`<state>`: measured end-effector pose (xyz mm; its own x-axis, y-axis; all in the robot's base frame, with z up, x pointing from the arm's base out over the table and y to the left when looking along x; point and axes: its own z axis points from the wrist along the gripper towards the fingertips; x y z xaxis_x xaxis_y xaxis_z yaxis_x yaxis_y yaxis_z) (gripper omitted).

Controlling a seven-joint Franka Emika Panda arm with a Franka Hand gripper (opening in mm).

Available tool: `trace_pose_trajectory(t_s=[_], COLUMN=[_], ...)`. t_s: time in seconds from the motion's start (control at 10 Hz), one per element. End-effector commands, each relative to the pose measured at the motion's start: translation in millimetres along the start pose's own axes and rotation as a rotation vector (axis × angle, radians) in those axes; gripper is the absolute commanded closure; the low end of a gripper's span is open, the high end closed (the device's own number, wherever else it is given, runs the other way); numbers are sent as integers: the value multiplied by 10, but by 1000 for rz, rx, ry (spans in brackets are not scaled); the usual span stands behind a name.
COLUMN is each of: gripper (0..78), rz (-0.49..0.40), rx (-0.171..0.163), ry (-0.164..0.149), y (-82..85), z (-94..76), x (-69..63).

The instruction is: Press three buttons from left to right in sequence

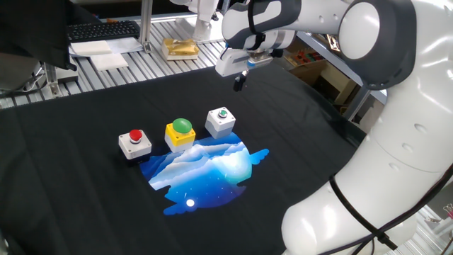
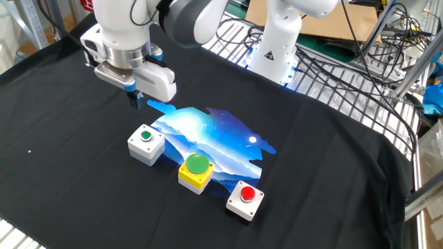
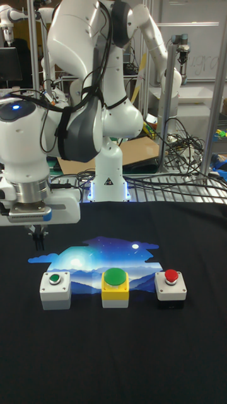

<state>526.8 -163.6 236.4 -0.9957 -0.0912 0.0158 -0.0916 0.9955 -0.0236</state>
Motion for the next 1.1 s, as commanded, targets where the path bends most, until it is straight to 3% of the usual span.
trace_pose_trajectory(t_s=[0.1, 0.3, 0.5, 0.6, 0.7, 1.1], gripper=[776, 776, 776, 776, 776, 776], rz=[36, 41, 36, 24, 10, 31], rx=[7, 20, 69, 89, 69, 62], ry=[-33, -27, 10, 10, 5, -1], y=[-5, -5, -5, -5, -5, 10], z=[-14, -14, -14, -14, -14, 0], x=[-7, -7, -7, -7, -7, 5])
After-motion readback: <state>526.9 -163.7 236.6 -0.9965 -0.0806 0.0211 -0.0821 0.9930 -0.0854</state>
